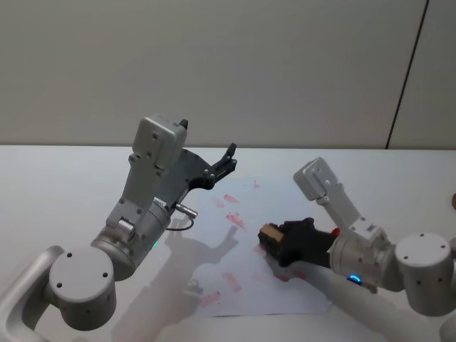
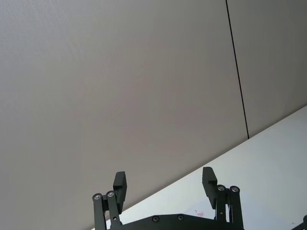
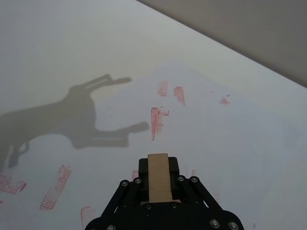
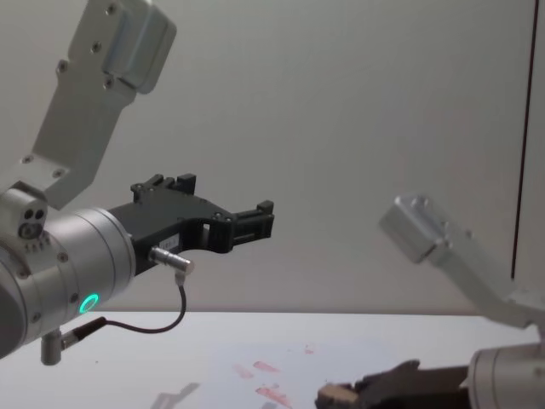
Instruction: Use the one hand to pick up the stamp and affix it onto the A4 paper.
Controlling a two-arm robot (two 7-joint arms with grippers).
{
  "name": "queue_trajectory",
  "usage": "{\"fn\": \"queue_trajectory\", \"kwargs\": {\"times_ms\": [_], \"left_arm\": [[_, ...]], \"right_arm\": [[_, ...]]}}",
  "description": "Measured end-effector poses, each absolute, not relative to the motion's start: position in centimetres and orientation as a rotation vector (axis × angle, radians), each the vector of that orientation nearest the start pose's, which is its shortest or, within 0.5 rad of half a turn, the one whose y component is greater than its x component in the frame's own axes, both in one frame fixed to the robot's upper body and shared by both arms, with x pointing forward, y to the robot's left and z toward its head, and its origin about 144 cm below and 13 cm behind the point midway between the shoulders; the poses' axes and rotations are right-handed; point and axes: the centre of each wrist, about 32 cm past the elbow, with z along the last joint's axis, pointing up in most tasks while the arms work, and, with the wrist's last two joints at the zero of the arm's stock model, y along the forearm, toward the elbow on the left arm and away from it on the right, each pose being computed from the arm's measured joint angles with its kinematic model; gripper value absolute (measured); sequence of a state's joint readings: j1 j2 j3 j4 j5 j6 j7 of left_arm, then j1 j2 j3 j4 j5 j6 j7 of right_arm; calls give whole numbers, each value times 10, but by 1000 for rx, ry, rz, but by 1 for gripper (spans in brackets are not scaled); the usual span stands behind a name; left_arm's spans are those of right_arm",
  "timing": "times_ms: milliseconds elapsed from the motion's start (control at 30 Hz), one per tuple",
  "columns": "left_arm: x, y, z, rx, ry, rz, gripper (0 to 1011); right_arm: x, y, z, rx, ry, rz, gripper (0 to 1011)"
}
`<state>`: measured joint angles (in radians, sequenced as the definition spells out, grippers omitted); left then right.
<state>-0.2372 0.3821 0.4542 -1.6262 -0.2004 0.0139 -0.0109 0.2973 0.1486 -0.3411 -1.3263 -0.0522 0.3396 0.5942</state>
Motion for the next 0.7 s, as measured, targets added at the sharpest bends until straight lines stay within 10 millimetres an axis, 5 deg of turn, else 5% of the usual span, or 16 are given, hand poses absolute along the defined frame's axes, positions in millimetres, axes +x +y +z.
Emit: {"fn": "queue_trajectory", "kwargs": {"times_ms": [700], "left_arm": [[492,198,1204,61,-268,1124,1003]], "right_arm": [[539,-167,1145,-476,114,-689,220]]}}
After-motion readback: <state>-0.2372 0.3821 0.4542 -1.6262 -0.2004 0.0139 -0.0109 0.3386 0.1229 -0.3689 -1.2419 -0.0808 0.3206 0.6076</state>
